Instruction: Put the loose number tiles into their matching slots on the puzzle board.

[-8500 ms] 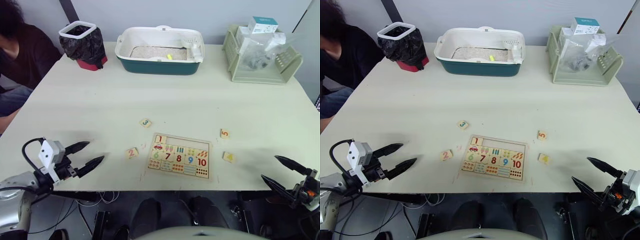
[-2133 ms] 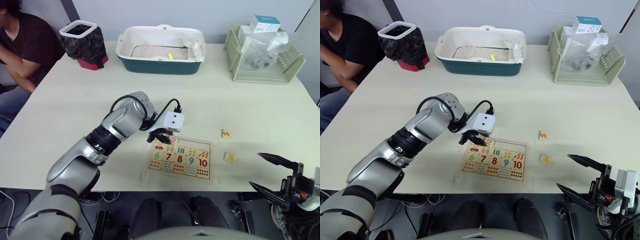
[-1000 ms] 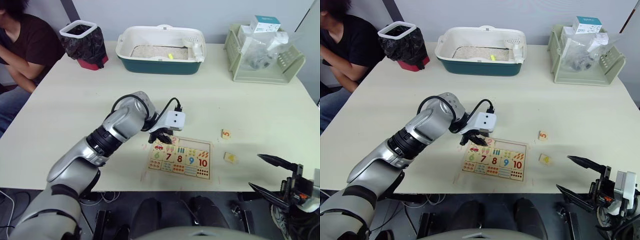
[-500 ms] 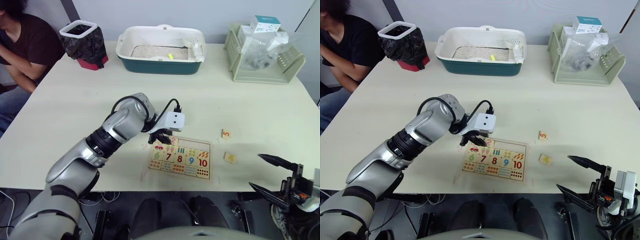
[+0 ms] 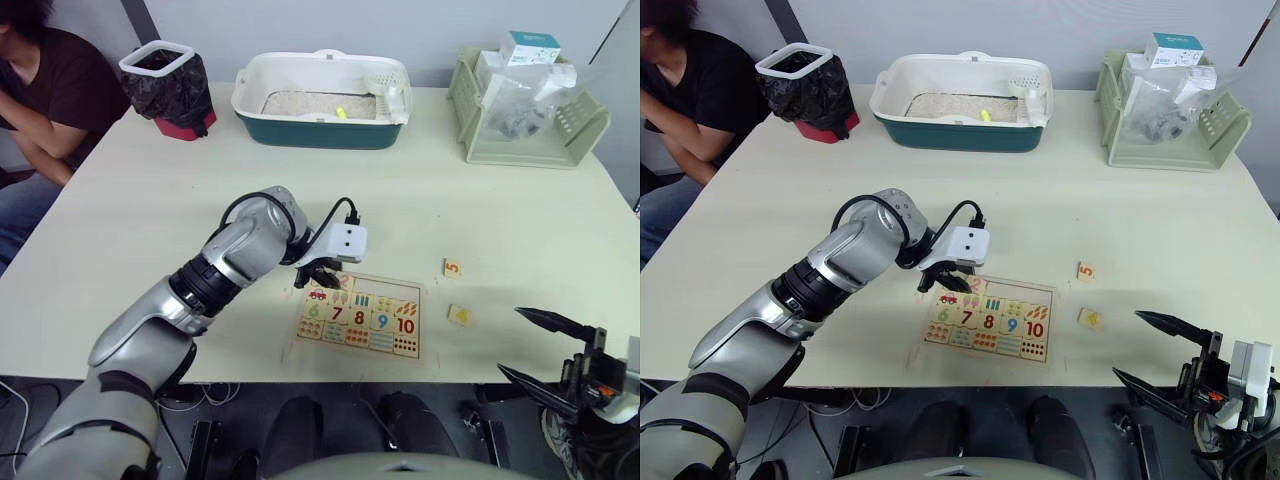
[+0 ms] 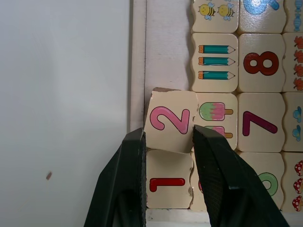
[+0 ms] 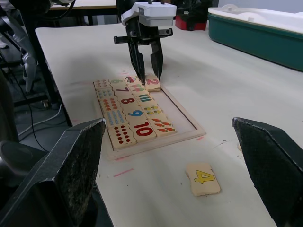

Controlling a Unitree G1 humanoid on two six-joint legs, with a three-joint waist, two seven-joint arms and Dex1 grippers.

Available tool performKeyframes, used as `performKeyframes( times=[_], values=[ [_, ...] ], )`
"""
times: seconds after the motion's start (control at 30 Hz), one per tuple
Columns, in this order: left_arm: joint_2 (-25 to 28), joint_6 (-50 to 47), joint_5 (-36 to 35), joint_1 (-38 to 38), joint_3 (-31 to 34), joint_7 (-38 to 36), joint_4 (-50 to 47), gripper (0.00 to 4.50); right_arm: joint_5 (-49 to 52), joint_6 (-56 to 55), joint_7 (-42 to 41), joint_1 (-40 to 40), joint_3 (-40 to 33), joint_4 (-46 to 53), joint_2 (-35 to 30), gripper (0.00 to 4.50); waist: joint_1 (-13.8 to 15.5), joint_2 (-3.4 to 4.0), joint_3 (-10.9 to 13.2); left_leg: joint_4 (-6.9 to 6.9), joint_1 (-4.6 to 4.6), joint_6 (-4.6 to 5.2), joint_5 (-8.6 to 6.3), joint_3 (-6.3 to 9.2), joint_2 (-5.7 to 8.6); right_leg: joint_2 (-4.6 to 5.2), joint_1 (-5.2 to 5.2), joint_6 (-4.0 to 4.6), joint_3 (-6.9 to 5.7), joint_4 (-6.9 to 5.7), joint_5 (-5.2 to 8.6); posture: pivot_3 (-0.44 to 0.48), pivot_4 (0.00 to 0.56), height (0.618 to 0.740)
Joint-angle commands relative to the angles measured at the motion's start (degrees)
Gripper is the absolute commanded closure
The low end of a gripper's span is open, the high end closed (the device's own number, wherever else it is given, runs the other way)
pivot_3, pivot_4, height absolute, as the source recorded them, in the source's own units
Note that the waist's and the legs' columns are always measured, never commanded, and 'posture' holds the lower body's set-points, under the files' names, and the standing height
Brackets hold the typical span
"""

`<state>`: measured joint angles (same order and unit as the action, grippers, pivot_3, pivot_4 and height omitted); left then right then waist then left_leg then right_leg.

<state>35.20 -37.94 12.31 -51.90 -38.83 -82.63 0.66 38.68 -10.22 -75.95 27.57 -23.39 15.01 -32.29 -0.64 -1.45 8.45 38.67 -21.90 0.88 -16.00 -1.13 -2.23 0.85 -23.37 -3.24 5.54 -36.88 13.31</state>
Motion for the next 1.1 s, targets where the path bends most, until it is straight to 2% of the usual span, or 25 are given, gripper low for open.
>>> performKeyframes(
  times=[0.03, 0.47, 0.5, 0.53, 0.6, 0.63, 0.67, 0.7, 1.0, 1.1],
  values=[
    [-0.07, -0.17, 0.16, -0.30, -0.07, 0.00, -1.14, 3.50, 0.41, -0.79, -0.02, 0.09, -0.57, 0.84, -0.19, 0.00, -0.01, 0.00, 0.00, 0.00, 0.00, 0.00, 0.00, 0.00, 0.00, 0.00, 0.00, 0.00, 0.00, 0.00, 0.00, 0.000, 0.150, 0.740],
    [-0.89, -1.35, -0.76, -0.42, 0.43, 0.19, -1.84, 3.50, -0.15, -1.06, -0.07, 0.14, -0.38, 0.48, -0.10, 0.00, 0.01, 0.00, 0.00, 0.00, 0.00, 0.00, 0.00, 0.00, 0.00, 0.00, 0.00, 0.00, 0.00, 0.00, 0.00, 0.000, 0.150, 0.740],
    [-0.94, -1.44, -0.83, -0.44, 0.50, 0.21, -1.92, 2.51, -0.19, -1.08, -0.06, 0.17, -0.37, 0.47, -0.09, 0.00, 0.01, 0.00, 0.00, 0.00, -0.01, 0.00, 0.00, 0.00, 0.00, 0.00, 0.00, 0.00, 0.00, 0.00, 0.00, 0.000, 0.150, 0.740],
    [-1.00, -1.55, -0.90, -0.45, 0.57, 0.24, -1.98, 2.31, -0.19, -1.08, -0.07, 0.19, -0.38, 0.46, -0.08, 0.00, 0.00, 0.00, 0.00, 0.00, 0.00, 0.00, 0.00, 0.00, 0.00, 0.00, 0.00, 0.00, 0.00, 0.00, 0.00, 0.000, 0.150, 0.740],
    [-1.19, -1.79, -1.09, -0.66, 0.76, 0.35, -1.83, 1.33, -0.22, -1.09, -0.10, 0.09, -0.40, 0.24, -0.13, 0.00, 0.00, 0.00, 0.00, 0.00, -0.01, 0.00, 0.00, 0.00, 0.00, 0.00, 0.00, 0.00, 0.00, 0.00, 0.00, 0.000, 0.150, 0.740],
    [-1.22, -1.88, -1.18, -0.75, 0.82, 0.37, -1.78, 0.97, -0.24, -1.14, -0.14, 0.06, -0.40, 0.16, -0.15, 0.00, 0.00, 0.00, 0.00, 0.00, 0.00, 0.00, 0.00, 0.00, 0.00, 0.00, 0.00, 0.00, 0.00, 0.00, 0.00, 0.000, 0.150, 0.740],
    [-1.14, -1.74, -1.19, -0.82, 0.80, 0.35, -1.77, 0.36, -0.24, -1.17, -0.16, 0.05, -0.41, 0.12, -0.16, 0.00, 0.00, 0.00, 0.00, 0.00, 0.00, 0.00, 0.00, 0.00, 0.00, 0.00, 0.00, 0.00, 0.00, 0.00, 0.00, 0.000, 0.150, 0.740],
    [-1.11, -1.78, -1.24, -0.87, 0.85, 0.38, -1.79, 0.13, -0.26, -1.20, -0.16, 0.06, -0.40, 0.11, -0.15, 0.00, 0.00, 0.00, 0.00, 0.00, 0.00, 0.00, 0.00, 0.00, 0.00, 0.00, 0.00, 0.00, 0.00, 0.00, 0.00, 0.000, 0.150, 0.740],
    [-1.24, -2.16, -4.99, -3.61, 3.56, -0.91, -0.36, 0.13, -0.15, -1.21, -0.05, -0.05, -0.37, 0.04, -0.07, 0.00, 0.00, 0.00, 0.00, 0.02, -0.02, 0.00, 0.00, 0.00, 0.00, 0.00, 0.00, 0.00, 0.00, 0.00, 0.00, 0.000, 0.150, 0.740],
    [-1.26, 0.12, -7.22, -4.58, 5.77, -1.09, 3.01, 0.13, -0.17, -1.32, 0.10, -0.05, -0.31, 0.02, 0.12, 0.00, -0.02, 0.00, 0.00, 0.01, 0.00, 0.00, 0.00, 0.00, 0.00, 0.00, 0.00, 0.00, -0.01, 0.00, 0.00, 0.000, 0.150, 0.740]
  ],
)
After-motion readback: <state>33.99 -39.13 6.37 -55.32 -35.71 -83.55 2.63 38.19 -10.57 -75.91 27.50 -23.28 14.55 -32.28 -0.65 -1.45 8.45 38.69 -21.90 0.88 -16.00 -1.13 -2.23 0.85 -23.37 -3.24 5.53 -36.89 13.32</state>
